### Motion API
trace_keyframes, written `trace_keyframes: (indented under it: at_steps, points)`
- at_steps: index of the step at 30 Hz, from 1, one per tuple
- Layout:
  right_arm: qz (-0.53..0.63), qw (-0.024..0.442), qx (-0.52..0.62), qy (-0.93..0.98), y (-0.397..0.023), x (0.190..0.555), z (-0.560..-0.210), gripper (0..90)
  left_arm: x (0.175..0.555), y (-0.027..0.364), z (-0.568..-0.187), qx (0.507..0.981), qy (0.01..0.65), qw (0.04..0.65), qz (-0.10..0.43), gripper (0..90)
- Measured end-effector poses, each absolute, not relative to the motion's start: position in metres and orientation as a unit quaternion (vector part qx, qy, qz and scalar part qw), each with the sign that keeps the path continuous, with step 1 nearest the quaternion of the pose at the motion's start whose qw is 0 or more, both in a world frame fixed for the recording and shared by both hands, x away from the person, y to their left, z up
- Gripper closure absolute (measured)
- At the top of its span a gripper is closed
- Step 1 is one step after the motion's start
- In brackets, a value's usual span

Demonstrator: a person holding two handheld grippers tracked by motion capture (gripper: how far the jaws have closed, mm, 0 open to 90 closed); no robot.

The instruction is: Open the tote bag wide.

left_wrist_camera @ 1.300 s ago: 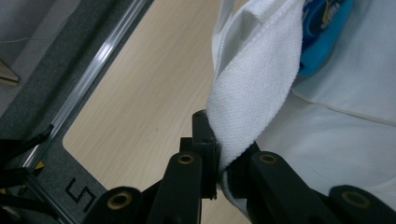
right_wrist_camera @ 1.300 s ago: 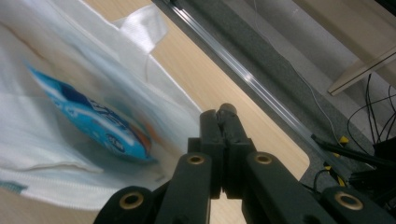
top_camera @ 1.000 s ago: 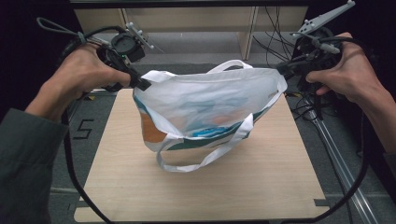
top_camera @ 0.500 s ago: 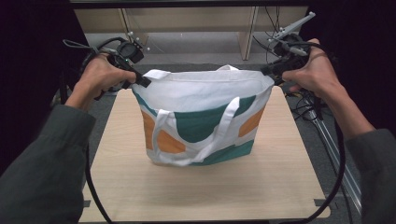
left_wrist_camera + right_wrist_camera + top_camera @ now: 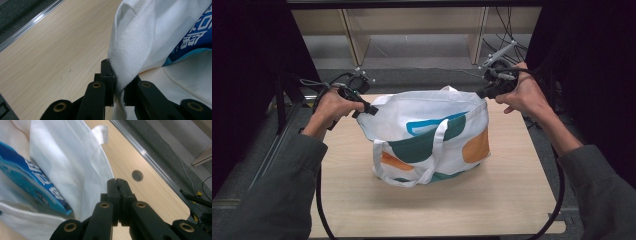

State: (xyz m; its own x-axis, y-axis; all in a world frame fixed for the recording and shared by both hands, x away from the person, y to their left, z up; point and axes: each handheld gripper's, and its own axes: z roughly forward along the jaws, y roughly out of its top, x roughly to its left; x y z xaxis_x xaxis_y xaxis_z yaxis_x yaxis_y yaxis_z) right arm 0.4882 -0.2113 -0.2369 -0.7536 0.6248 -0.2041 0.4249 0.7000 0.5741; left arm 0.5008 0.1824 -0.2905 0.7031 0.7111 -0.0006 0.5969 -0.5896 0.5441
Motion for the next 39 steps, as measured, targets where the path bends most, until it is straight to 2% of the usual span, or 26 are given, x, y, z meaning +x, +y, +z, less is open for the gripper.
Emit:
trace_keyframes:
  at_steps: [7,13,16,17,19,22,24,32,39]
  points:
    - [0.235,0.19,0.292,0.907,-0.211,0.487,-0.261,90.0,0.496,0.179,-0.298,0.88,0.36,0.287,0.117,81.4]
    - [0.251,0.166,0.297,0.906,-0.227,0.484,-0.282,90.0,0.492,0.167,-0.309,0.886,0.344,0.292,0.11,81.6]
    - [0.265,0.156,0.307,0.9,-0.234,0.483,-0.292,90.0,0.495,0.161,-0.326,0.893,0.345,0.271,0.103,81.7]
    - [0.268,0.152,0.314,0.898,-0.237,0.482,-0.301,90.0,0.498,0.158,-0.342,0.898,0.347,0.253,0.093,81.7]
    - [0.269,0.143,0.317,0.898,-0.237,0.481,-0.304,90.0,0.499,0.157,-0.351,0.897,0.351,0.252,0.088,81.9]
    - [0.264,0.128,0.32,0.901,-0.238,0.482,-0.325,90.0,0.502,0.154,-0.386,0.895,0.359,0.256,0.064,81.7]
    - [0.261,0.141,0.311,0.903,-0.241,0.486,-0.337,90.0,0.502,0.155,-0.399,0.891,0.367,0.263,0.054,81.8]
    - [0.28,0.125,0.32,0.896,-0.249,0.488,-0.372,90.0,0.5,0.17,-0.427,0.88,0.376,0.287,0.035,81.7]
    - [0.283,0.114,0.329,0.894,-0.249,0.484,-0.395,90.0,0.498,0.166,-0.448,0.884,0.374,0.278,0.033,81.5]
